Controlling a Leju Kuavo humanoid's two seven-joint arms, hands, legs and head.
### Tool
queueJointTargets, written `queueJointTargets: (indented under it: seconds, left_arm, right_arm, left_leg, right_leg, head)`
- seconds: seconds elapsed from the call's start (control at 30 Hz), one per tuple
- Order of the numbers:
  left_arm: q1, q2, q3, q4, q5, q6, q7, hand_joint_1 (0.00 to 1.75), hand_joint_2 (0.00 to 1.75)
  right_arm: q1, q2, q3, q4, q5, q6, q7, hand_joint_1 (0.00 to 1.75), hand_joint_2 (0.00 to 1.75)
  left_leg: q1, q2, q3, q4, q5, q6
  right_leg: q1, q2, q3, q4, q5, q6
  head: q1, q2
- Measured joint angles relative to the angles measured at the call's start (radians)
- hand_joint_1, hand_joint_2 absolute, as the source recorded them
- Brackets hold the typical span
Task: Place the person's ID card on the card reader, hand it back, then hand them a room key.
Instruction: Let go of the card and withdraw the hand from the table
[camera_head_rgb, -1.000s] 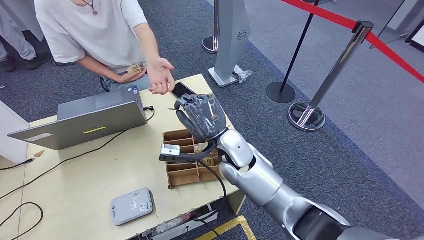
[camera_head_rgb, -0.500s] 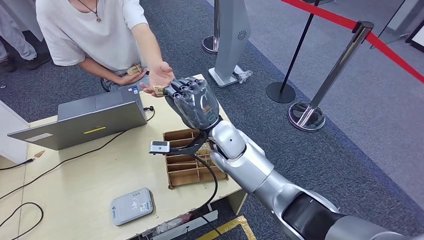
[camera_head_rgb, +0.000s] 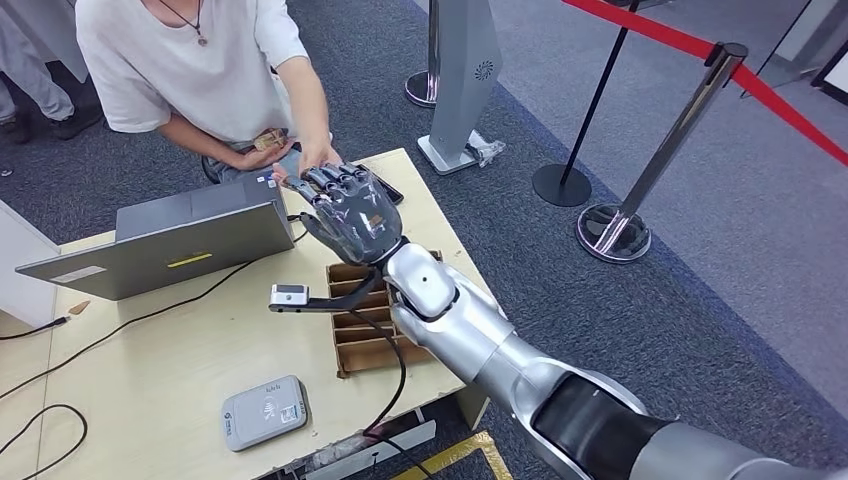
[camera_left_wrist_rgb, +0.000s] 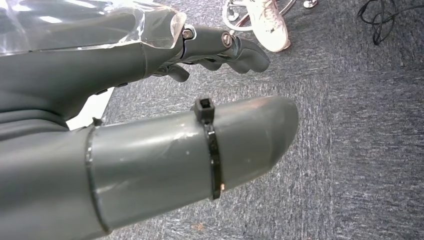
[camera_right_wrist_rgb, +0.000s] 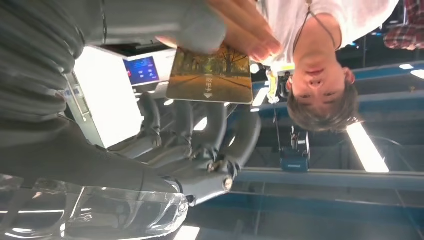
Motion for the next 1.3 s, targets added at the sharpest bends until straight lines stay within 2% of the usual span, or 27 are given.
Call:
queueJointTargets:
  seconds: [0.3,0.4,0.47,0.53,0.7,0.9,1.0,1.17,1.3]
  left_arm:
    - [0.001,0.000,0.008,0.000,0.014,0.009,0.000,0.00,0.00]
    - [0.001,-0.001,0.010,0.000,0.017,0.016,0.005,0.00,0.00]
    - [0.001,-0.002,0.011,0.000,0.019,0.020,0.007,0.00,0.00]
    - [0.001,-0.003,0.012,0.000,0.021,0.022,0.008,0.00,0.00]
    - [0.002,-0.005,0.012,0.000,0.025,0.023,0.009,0.00,0.00]
    - [0.002,-0.005,0.013,0.000,0.025,0.023,0.007,0.00,0.00]
    - [0.002,-0.005,0.013,0.000,0.023,0.022,0.004,0.00,0.00]
    - [0.003,-0.005,0.013,0.000,0.023,0.023,0.001,0.00,0.00]
    - [0.004,-0.008,0.013,0.000,0.019,0.024,-0.013,0.00,0.00]
  right_arm:
    - [-0.001,0.016,0.011,0.002,-0.092,0.004,-0.032,0.00,0.00]
    - [0.013,0.017,0.014,-0.032,-0.174,0.008,-0.065,0.00,0.00]
    - [0.031,0.017,0.015,-0.068,-0.292,0.037,-0.110,0.00,0.00]
    - [0.056,0.018,0.015,-0.114,-0.465,0.099,-0.173,0.00,0.00]
    - [0.142,0.020,0.010,-0.257,-0.985,0.358,-0.323,0.00,0.00]
    - [0.239,0.027,0.002,-0.394,-1.328,0.555,-0.371,0.00,0.00]
    - [0.266,0.030,0.002,-0.431,-1.398,0.589,-0.375,0.00,0.00]
    - [0.294,0.033,0.002,-0.460,-1.418,0.593,-0.380,0.00,0.00]
    - [0.419,0.057,0.002,-0.562,-1.461,0.583,-0.395,0.00,0.00]
  left_leg:
    - [0.000,0.000,0.000,0.000,0.000,0.000]
    - [0.000,0.000,0.000,0.000,0.000,0.000]
    - [0.000,0.000,0.000,0.000,0.000,0.000]
    - [0.000,0.000,0.000,0.000,0.000,0.000]
    - [0.000,0.000,0.000,0.000,0.000,0.000]
    - [0.000,0.000,0.000,0.000,0.000,0.000]
    - [0.000,0.000,0.000,0.000,0.000,0.000]
    - [0.000,0.000,0.000,0.000,0.000,0.000]
    - [0.000,0.000,0.000,0.000,-0.001,0.000]
  right_leg:
    - [0.000,0.000,0.000,0.000,0.000,0.000]
    - [0.000,0.000,0.000,0.000,0.000,0.000]
    - [0.000,0.000,0.000,0.000,0.000,0.000]
    - [0.000,0.000,0.000,0.000,0.000,0.000]
    - [0.000,0.000,0.000,0.000,0.000,0.000]
    - [0.000,0.000,0.000,0.000,0.000,0.000]
    - [0.000,0.000,0.000,0.000,-0.001,0.000]
    - [0.000,-0.001,0.000,0.000,-0.001,0.000]
    - [0.000,-0.001,0.000,0.000,-0.001,0.000]
  head:
    - [0.000,0.000]
    - [0.000,0.000]
    - [0.000,0.000]
    - [0.000,0.000]
    - [0.000,0.000]
    - [0.000,0.000]
    - [0.000,0.000]
    - [0.000,0.000]
    - [0.000,0.000]
